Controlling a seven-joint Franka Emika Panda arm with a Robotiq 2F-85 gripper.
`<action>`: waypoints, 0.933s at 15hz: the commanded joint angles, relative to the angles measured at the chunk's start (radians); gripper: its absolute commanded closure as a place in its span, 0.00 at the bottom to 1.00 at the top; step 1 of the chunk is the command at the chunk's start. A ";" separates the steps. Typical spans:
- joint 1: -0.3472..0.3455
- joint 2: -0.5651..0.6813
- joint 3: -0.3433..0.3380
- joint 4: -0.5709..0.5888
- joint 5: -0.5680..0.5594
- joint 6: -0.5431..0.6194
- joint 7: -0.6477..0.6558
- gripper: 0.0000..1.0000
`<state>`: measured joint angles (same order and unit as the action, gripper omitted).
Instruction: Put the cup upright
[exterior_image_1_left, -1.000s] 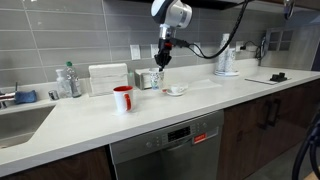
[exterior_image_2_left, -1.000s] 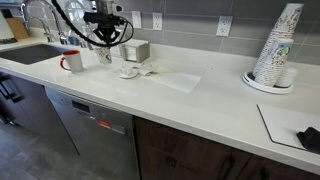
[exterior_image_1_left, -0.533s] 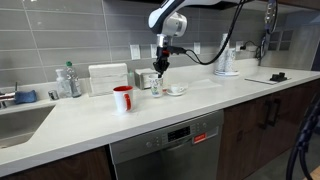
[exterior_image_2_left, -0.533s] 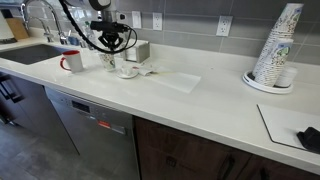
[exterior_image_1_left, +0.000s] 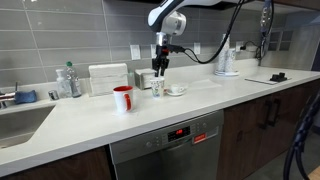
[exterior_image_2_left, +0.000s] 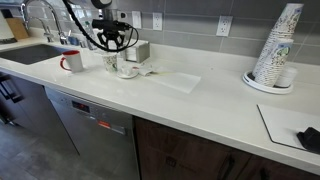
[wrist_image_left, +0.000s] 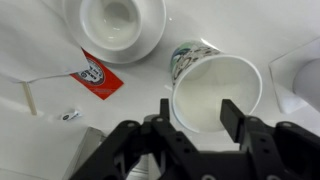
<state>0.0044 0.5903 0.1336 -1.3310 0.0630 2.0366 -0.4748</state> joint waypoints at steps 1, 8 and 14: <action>-0.037 -0.069 0.013 -0.073 0.026 -0.001 -0.048 0.11; -0.117 -0.263 -0.010 -0.370 0.109 0.197 -0.056 0.00; -0.130 -0.513 -0.078 -0.659 0.108 0.288 0.023 0.00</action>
<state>-0.1259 0.2480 0.0873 -1.7947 0.1629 2.2899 -0.4849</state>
